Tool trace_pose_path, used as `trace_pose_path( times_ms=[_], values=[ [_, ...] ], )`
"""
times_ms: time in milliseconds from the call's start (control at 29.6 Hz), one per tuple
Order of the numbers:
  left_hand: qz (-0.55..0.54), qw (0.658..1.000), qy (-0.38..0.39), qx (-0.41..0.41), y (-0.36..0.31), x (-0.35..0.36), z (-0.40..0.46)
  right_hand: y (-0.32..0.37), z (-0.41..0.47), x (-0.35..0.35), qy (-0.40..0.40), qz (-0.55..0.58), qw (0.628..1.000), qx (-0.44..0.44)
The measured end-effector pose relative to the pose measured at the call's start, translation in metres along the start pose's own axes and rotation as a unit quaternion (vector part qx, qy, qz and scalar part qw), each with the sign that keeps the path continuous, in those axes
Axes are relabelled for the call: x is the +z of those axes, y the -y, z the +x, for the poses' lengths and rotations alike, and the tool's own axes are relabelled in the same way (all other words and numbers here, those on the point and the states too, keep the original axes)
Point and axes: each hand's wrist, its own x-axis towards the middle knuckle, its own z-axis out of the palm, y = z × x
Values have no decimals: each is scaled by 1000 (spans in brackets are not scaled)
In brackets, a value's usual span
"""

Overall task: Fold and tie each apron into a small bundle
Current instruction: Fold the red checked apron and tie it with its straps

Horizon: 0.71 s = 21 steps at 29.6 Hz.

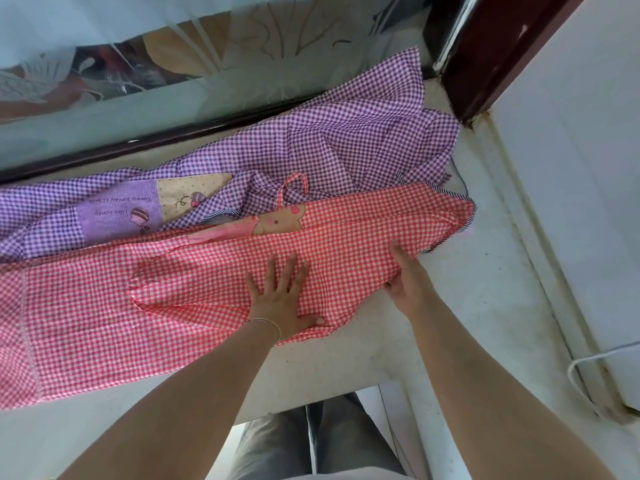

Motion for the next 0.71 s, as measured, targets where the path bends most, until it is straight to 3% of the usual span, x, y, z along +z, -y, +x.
trace_pose_path(
  times_ms=[68,135,236,338,405,439,540,608,642,709],
  values=[
    [0,1000,-2,7,0,0,-1,3,-1,2,26,5,1000,-1],
    [-23,999,-9,22,1,-1,-2,12,-6,5,-12,4,999,-44],
    [-139,986,-95,10,7,-4,-12,23,-25,21,-48,-51,987,-148],
    [-314,923,-212,-66,13,-12,-31,20,-48,52,-66,-269,912,-304],
    [-458,849,-235,-121,18,-22,-48,8,-60,80,-76,-380,844,-371],
    [-542,792,-235,-151,23,-27,-56,-1,-66,96,-73,-419,816,-392],
    [-734,585,-274,-208,53,-39,-81,-42,-74,145,-15,-551,695,-462],
    [-816,457,-280,-215,90,-34,-95,-76,-78,179,75,-628,645,-430],
    [-843,415,-265,-216,106,-29,-98,-91,-76,190,119,-662,629,-390],
    [-867,368,-238,-237,137,-18,-107,-122,-72,205,198,-720,593,-300]
  ],
)
